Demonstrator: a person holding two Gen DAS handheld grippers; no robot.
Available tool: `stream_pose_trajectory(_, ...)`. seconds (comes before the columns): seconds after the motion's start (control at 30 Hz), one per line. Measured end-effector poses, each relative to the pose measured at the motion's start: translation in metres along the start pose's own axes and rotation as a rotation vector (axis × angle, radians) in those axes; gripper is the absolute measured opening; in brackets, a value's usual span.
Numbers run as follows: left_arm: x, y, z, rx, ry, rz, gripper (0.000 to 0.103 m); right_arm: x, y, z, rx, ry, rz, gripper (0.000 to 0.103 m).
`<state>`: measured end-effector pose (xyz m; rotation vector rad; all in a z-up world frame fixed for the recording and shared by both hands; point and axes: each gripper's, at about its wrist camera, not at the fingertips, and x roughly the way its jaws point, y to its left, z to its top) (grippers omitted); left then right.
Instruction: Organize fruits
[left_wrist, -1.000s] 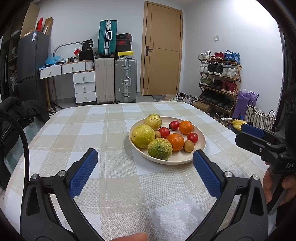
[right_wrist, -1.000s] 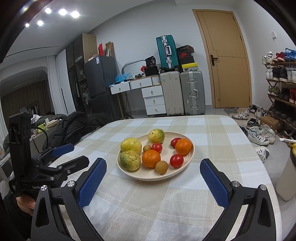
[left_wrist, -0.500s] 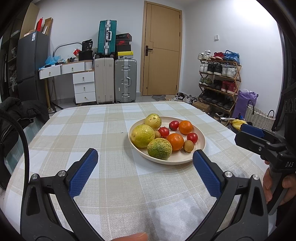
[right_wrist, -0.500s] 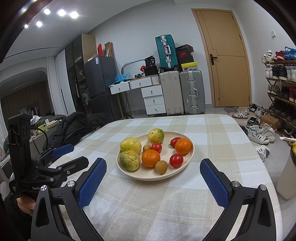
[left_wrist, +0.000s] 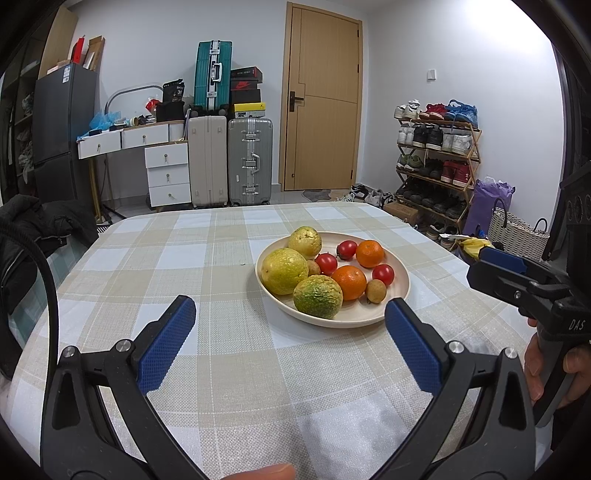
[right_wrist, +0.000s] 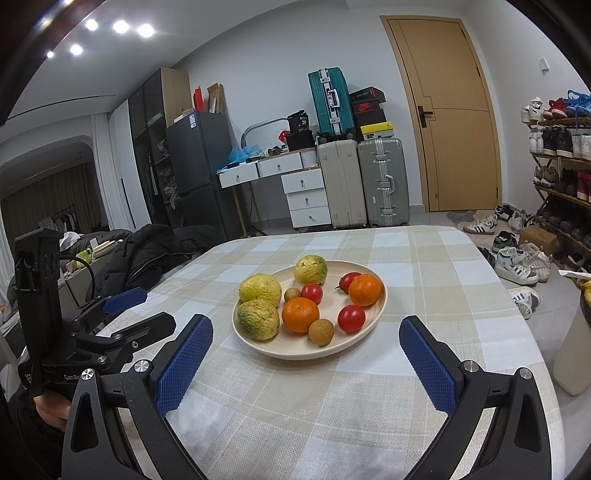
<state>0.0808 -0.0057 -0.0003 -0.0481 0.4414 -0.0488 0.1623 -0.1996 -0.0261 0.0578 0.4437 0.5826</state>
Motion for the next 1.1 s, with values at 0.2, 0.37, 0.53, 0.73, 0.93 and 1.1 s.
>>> stream_pose_trajectory(0.2, 0.0000, 0.0000, 0.0000, 0.000, 0.000, 0.000, 0.102, -0.0003, -0.0002, 0.0002, 0.001, 0.001, 0.000, 0.103)
stream_pose_trajectory(0.37, -0.0003, 0.0001, 0.0000, -0.001, 0.000, 0.000, 0.102, -0.0004, -0.0003, 0.0005, 0.001, 0.001, 0.000, 0.103)
stream_pose_trajectory(0.53, -0.0001, 0.0000, 0.0001, 0.000, 0.000, 0.000, 0.102, -0.0004, -0.0007, 0.0010, 0.001, 0.001, 0.001, 0.103)
stream_pose_trajectory(0.73, -0.0002, 0.0000, 0.0001, 0.000, 0.000, 0.000, 0.102, -0.0006, -0.0009, 0.0013, 0.003, 0.001, 0.001, 0.103)
stream_pose_trajectory(0.93, -0.0002, 0.0000, 0.0002, -0.001, -0.001, -0.001, 0.102, -0.0009, -0.0014, 0.0017, 0.003, 0.001, 0.001, 0.103)
stream_pose_trajectory(1.1, 0.0002, 0.0002, 0.0003, -0.001, 0.000, 0.001, 0.102, -0.0010, -0.0017, 0.0021, 0.004, 0.001, 0.001, 0.103)
